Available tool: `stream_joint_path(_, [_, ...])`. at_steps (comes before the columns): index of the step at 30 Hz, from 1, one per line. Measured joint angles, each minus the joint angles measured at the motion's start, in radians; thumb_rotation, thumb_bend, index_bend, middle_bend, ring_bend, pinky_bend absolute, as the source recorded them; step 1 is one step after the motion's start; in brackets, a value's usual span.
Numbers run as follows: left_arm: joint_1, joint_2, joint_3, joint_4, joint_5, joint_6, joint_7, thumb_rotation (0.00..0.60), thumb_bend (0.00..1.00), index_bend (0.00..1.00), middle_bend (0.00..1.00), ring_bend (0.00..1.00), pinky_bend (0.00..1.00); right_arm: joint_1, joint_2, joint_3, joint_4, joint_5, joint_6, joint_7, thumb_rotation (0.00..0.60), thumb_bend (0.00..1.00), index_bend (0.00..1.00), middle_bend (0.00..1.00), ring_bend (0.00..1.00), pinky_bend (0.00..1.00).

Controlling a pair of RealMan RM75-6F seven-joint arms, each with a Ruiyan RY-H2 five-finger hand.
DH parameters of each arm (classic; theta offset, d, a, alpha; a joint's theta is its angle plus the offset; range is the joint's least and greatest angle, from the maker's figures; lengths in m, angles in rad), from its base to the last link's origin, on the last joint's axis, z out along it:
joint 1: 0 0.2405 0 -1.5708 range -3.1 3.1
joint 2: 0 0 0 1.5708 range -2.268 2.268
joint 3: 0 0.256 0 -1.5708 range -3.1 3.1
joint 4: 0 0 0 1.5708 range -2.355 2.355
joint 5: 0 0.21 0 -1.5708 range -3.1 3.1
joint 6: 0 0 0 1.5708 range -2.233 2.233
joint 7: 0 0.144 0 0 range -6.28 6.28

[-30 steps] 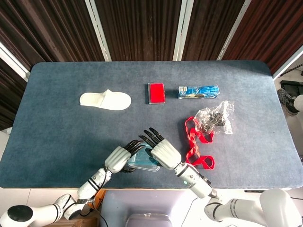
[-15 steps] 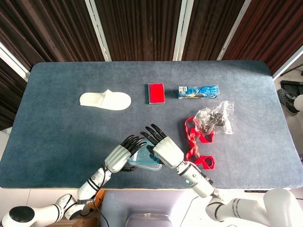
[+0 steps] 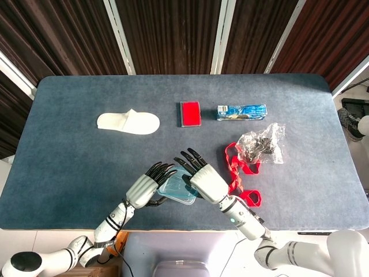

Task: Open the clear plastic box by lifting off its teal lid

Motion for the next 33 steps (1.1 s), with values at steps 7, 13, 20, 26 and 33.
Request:
stream_joint_path(7, [0.026,0.075,-0.007,-0.032,0.001,0.058,0.051,0.6,0.3,0.0,0.0,0.0,0.0,-0.022,0.077,-0.007,-0.015,-0.031,0.054,0.002,0.6,0.77,0.79,0.25,0.08,0.0])
stream_joint_path(13, [0.086,0.204,-0.01,-0.117,-0.02,0.113,0.109,0.6,0.31,0.0,0.0,0.0,0.0,-0.064,0.169,-0.021,0.0,-0.038,0.094,0.022,0.6,0.77,0.79,0.25,0.09,0.0])
stream_joint_path(20, [0.192,0.32,0.024,-0.22,-0.033,0.189,0.148,0.6,0.32,0.0,0.0,0.0,0.0,-0.117,0.19,-0.068,0.137,-0.04,0.117,0.059,0.6,0.77,0.79,0.25,0.09,0.0])
stream_joint_path(26, [0.252,0.33,0.05,-0.212,-0.01,0.259,0.148,0.6,0.32,0.0,0.0,0.0,0.0,-0.147,0.147,-0.098,0.309,-0.012,0.088,0.14,0.6,0.77,0.79,0.25,0.09,0.0])
stream_joint_path(33, [0.278,0.335,0.047,-0.195,-0.011,0.265,0.134,0.6,0.32,0.0,0.0,0.0,0.0,-0.149,0.061,-0.121,0.43,-0.005,0.036,0.164,0.6,0.58,0.4,0.22,0.07,0.0])
